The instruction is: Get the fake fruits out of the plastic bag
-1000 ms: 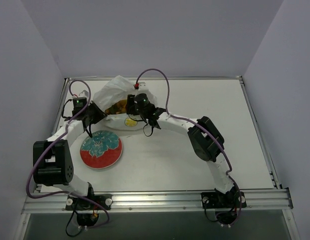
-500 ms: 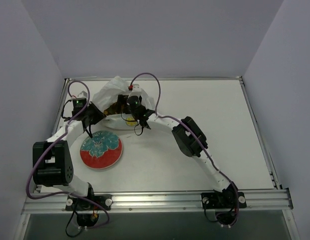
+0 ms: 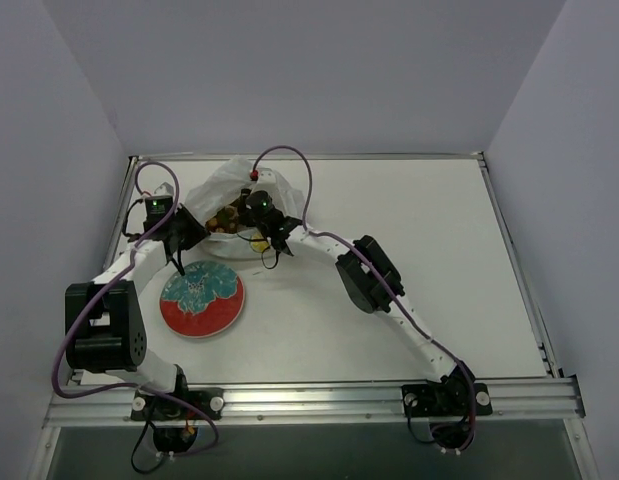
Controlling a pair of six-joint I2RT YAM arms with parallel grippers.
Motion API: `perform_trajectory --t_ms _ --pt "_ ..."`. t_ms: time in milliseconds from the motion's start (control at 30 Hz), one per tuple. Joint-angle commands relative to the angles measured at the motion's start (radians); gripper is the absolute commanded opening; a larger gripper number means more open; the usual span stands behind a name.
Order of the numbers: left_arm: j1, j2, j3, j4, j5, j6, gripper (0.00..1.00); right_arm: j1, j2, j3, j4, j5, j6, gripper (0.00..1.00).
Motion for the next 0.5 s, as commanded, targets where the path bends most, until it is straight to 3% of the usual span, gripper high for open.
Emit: perform_trajectory --t_ms 0,67,100,300,467 --pt "0.000 -0.041 0.068 -0.010 -0.007 0.014 0.02 -0.005 -0.050 -0.006 0.023 0.025 0.010 0.21" --pt "-0.001 -0.048 0.069 -0.008 -0.007 0.017 0.02 -0.010 -0.106 -0.055 0.090 -0.001 0.003 0.04" --pt "0.000 -0.050 0.066 -0.006 -0.010 0.019 0.02 -0.012 -0.125 -0.100 0.109 -0.029 -0.006 0.00" --pt "0.000 -0.059 0.065 0.001 -0.010 0.014 0.02 -0.012 -0.309 -0.316 0.243 -0.121 -0.015 0.00" --pt "0.002 -0.079 0.065 -0.002 -0.018 0.020 0.02 0.007 -0.441 -0.398 0.267 -0.144 -0.015 0.00"
